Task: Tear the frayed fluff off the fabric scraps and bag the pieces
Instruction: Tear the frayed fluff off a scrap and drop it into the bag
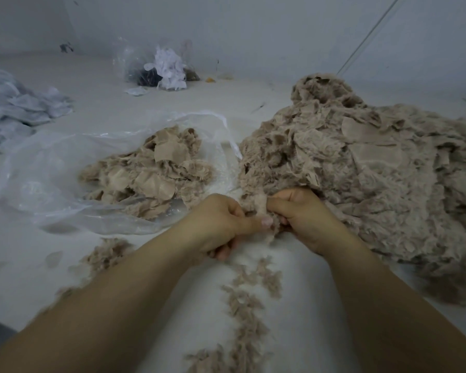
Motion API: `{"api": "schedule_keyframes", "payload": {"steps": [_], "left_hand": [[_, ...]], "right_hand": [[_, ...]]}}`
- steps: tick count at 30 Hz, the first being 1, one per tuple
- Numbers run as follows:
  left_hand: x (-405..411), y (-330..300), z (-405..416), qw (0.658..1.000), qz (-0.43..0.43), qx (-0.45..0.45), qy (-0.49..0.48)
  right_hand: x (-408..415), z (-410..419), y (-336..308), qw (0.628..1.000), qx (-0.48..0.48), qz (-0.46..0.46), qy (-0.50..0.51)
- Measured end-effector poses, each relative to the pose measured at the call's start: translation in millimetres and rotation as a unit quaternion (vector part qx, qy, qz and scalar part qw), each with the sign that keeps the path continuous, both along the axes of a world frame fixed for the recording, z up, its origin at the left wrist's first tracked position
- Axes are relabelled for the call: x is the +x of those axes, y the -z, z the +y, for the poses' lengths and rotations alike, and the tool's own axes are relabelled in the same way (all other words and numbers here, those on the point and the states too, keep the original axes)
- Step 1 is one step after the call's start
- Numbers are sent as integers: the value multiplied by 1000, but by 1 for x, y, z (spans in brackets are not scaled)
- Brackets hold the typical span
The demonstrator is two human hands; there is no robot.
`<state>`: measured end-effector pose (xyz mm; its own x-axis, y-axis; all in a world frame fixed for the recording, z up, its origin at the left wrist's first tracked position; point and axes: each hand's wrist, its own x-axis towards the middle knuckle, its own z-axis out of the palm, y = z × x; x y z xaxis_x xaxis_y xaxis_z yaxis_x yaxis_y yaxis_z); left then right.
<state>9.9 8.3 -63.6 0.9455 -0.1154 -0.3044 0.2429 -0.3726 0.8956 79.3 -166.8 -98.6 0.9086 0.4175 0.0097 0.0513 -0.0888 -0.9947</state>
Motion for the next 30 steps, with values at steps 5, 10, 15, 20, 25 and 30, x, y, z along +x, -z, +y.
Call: {"api": "schedule_keyframes", "payload": {"steps": [5,10,15,20,25,30], "left_hand": [[6,3,-17,995,-29,-73,-57],[8,6,-13,971,2,-203,-123],[8,8,-11,968,0,-214,-130],[10,9,-7,962,10,-229,-147],[9,11,-8,965,12,-225,-134],[12,13,-6,958,17,-243,-148]], "right_hand": [[-1,-2,0,999,-1,2,-36],[1,-1,0,998,23,35,-49],[2,-1,1,998,2,38,-53],[1,0,0,997,32,73,-12],[-1,1,0,998,6,40,-50],[3,-2,3,998,27,52,-36]]}}
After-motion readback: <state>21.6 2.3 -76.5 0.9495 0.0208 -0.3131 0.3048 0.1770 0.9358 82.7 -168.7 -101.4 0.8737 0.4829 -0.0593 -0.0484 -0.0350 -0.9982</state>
